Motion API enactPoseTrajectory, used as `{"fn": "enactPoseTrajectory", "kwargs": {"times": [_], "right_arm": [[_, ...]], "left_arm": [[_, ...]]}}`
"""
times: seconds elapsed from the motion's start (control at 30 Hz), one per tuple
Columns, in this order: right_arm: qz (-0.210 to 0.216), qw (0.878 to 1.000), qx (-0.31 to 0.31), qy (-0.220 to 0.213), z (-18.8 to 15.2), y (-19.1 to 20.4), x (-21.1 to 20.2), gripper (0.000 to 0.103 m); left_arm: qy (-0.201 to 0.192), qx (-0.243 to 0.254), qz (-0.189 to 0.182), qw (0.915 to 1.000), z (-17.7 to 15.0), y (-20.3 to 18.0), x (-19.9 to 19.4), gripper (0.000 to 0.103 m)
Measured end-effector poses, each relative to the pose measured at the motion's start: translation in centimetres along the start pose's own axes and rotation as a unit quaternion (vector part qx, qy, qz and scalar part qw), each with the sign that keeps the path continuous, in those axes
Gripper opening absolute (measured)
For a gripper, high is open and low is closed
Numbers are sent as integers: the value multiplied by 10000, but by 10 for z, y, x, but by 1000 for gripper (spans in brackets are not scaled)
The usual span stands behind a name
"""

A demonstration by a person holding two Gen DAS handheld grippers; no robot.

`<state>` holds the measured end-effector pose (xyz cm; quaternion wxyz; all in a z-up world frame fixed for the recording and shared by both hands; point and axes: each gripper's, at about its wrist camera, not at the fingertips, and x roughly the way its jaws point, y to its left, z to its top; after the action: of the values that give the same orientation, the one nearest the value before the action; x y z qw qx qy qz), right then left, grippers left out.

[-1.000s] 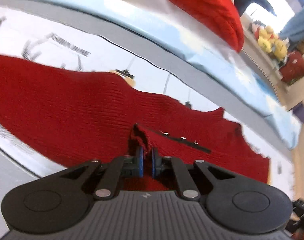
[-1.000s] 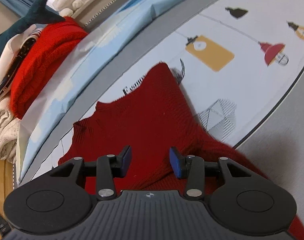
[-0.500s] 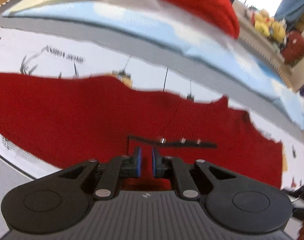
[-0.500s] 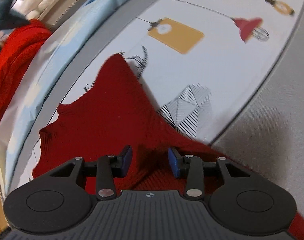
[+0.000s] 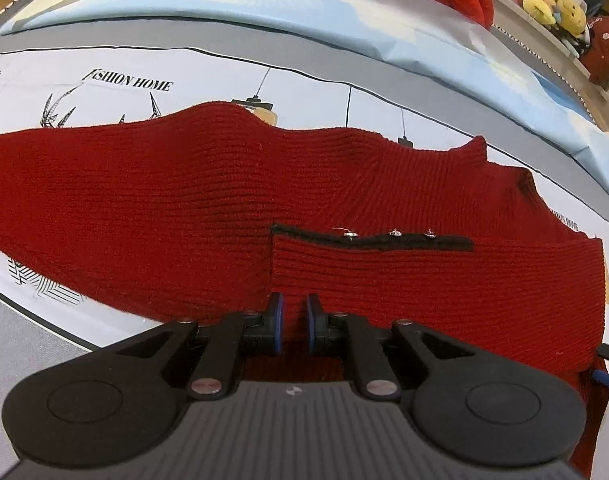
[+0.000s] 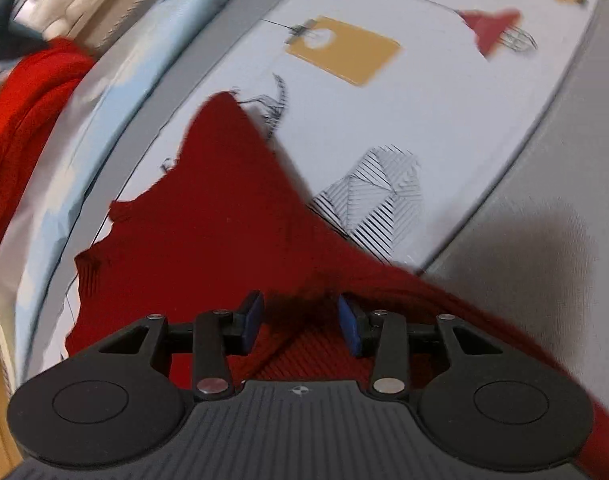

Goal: Fold small clothes

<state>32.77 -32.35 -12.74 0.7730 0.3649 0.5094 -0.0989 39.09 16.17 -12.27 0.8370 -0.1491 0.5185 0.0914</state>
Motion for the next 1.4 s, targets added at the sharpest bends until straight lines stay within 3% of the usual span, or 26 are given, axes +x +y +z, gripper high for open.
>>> {"fn": "enactPoseTrajectory", "kwargs": {"times": [0.23,0.57,0.83,1.0,1.17,1.27,1.4], "right_arm": [[249,9970,-649,-339,-4,32,-25,45],[145,9946,-936,-420,-7,42,-42,45],[80,9811,-1769,-782,-18,66,-63,45],[7,9712,-2231,-840,-25,76,-64,45],[12,9691,-2330,-813,-26,79,-63,45],[-6,9692,-2334,-790,-26,81,-61,45],[25,9688,-2359,-755,-28,83,-59,45]], "left_arm": [[-21,-7,27,10000,1,-1,-5,13],[-174,-62,-70,9998,9,7,-22,14],[-404,-664,-35,9970,30,51,-39,14],[-593,-1254,154,9902,46,97,-48,14],[-595,-2151,332,9742,56,161,-47,19],[-612,-2934,455,9530,55,207,-47,34],[-508,-3836,417,9212,44,258,-38,39]]}}
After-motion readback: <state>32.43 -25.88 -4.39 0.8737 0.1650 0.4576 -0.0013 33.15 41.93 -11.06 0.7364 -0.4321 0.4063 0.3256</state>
